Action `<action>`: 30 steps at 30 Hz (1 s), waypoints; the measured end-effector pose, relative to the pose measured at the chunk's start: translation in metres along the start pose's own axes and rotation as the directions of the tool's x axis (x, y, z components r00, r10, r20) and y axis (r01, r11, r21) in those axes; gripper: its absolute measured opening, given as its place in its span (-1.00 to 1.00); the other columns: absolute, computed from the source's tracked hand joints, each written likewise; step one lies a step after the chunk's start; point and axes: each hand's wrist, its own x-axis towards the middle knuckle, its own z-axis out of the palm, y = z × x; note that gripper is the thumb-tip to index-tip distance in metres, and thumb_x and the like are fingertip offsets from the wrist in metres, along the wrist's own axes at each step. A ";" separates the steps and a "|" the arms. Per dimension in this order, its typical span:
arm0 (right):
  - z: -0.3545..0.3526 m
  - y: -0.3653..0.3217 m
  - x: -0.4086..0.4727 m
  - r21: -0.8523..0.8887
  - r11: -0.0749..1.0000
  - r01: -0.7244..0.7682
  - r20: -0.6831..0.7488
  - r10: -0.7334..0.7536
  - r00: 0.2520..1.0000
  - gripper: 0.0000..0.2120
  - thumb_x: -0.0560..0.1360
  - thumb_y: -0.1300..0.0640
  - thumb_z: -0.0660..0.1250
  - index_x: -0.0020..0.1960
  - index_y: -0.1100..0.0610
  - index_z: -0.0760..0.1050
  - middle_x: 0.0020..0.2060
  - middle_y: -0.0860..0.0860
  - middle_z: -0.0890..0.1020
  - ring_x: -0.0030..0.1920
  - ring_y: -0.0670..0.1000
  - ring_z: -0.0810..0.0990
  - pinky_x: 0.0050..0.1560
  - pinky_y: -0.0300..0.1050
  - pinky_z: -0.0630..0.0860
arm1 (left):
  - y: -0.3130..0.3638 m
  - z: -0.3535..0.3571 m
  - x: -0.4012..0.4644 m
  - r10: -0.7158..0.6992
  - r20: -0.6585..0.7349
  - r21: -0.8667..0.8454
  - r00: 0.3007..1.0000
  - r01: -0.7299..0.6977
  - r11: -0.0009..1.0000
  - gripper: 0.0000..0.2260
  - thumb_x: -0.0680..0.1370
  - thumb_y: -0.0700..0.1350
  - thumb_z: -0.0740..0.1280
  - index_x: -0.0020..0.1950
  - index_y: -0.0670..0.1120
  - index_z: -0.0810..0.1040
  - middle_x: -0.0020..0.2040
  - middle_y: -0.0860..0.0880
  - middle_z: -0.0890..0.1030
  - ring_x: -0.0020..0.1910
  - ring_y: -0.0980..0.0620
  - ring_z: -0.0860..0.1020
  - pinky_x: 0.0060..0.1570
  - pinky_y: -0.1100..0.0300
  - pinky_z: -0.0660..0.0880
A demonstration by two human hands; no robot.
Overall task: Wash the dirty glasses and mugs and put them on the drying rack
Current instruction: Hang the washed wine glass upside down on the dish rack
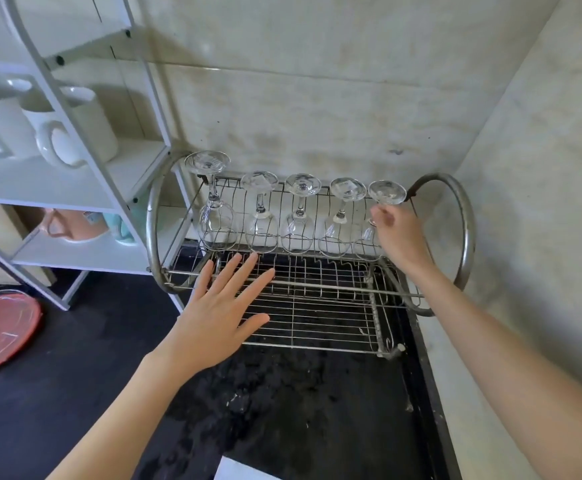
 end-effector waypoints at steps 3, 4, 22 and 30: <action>0.002 0.003 -0.004 0.015 1.000 0.004 -0.018 -0.004 1.000 -0.73 0.60 0.05 0.16 0.14 0.16 0.55 0.06 0.03 0.62 0.07 -0.04 0.57 0.08 -0.19 0.44 | 0.001 0.000 -0.001 -0.008 0.008 -0.005 1.000 0.008 1.000 -0.45 0.59 0.27 -0.19 0.50 0.05 0.11 0.48 -0.09 0.21 0.44 -0.12 0.17 0.38 -0.07 -0.06; 0.002 0.004 -0.005 0.018 1.000 0.003 -0.027 -0.003 1.000 -0.73 0.60 0.05 0.17 0.14 0.16 0.55 0.05 0.03 0.62 0.05 -0.05 0.56 0.06 -0.21 0.43 | 0.000 0.000 -0.001 -0.006 0.008 -0.008 1.000 0.006 1.000 -0.45 0.59 0.27 -0.19 0.50 0.05 0.11 0.48 -0.09 0.21 0.45 -0.12 0.16 0.38 -0.07 -0.08; -0.013 -0.004 -0.026 0.008 0.997 -0.073 0.019 0.073 0.997 -0.56 0.57 -0.04 0.21 0.36 0.18 0.34 0.29 0.07 0.45 0.29 0.03 0.43 0.30 -0.05 0.37 | -0.002 -0.001 0.000 0.016 0.050 -0.100 0.999 -0.011 0.995 -0.40 0.54 0.34 -0.19 0.52 0.11 0.03 0.51 -0.05 0.09 0.49 -0.09 0.04 0.42 -0.04 -0.21; -0.034 -0.051 -0.099 -0.207 0.975 0.083 0.084 -0.066 0.994 -0.51 0.60 -0.04 0.15 0.46 0.12 0.20 0.42 0.05 0.30 0.42 0.02 0.28 0.37 -0.07 0.23 | 0.003 -0.028 0.005 -0.003 0.162 -0.145 0.987 0.027 0.989 -0.45 0.59 0.23 -0.03 0.52 0.14 -0.16 0.54 0.04 -0.16 0.50 0.06 -0.24 0.43 0.03 -0.33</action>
